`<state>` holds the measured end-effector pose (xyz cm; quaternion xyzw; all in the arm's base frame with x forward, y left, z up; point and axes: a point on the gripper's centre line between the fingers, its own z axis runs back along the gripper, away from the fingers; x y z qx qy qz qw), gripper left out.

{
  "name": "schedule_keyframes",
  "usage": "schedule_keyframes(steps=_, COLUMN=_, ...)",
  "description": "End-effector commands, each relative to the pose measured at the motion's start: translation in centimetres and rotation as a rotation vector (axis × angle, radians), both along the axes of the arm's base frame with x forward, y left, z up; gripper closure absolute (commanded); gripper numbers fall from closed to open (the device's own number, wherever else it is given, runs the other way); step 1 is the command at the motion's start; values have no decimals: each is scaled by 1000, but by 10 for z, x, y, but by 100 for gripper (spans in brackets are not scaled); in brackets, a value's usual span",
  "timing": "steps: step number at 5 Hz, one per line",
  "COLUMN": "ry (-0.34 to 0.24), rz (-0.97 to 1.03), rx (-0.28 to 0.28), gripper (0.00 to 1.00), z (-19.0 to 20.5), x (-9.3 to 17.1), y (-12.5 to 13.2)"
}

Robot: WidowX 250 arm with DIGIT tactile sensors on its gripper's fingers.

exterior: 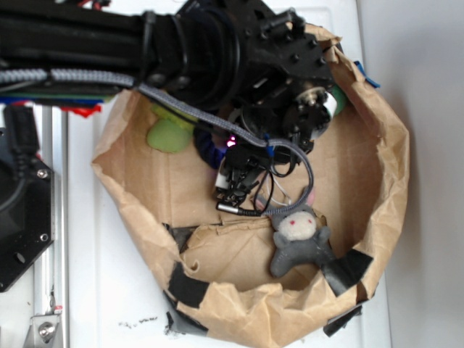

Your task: Grab the blue rope.

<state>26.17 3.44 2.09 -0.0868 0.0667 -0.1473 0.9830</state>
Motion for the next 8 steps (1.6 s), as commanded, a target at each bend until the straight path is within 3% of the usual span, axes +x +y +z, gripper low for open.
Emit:
schedule_keyframes(steps=1, ry=-31, rz=8, rx=-18, gripper=100, z=5, x=4, y=-3)
schedule_keyframes(steps=3, ry=-79, rz=81, rx=-52, gripper=100, z=36, x=10, y=2)
schedule_keyframes(steps=4, ry=-149, rz=180, rx=-58, gripper=100, z=86, x=13, y=-4)
schedule_keyframes(steps=5, ry=-192, rz=291, rx=0, gripper=100, z=136, x=18, y=-9)
schedule_keyframes(steps=6, ry=-237, rz=352, rx=7, gripper=100, z=171, x=10, y=-22)
schedule_keyframes(steps=7, ry=-282, rz=408, rx=121, gripper=100, z=177, x=4, y=-35)
schedule_keyframes(steps=8, ry=-270, rz=415, rx=127, gripper=100, z=177, x=2, y=-35)
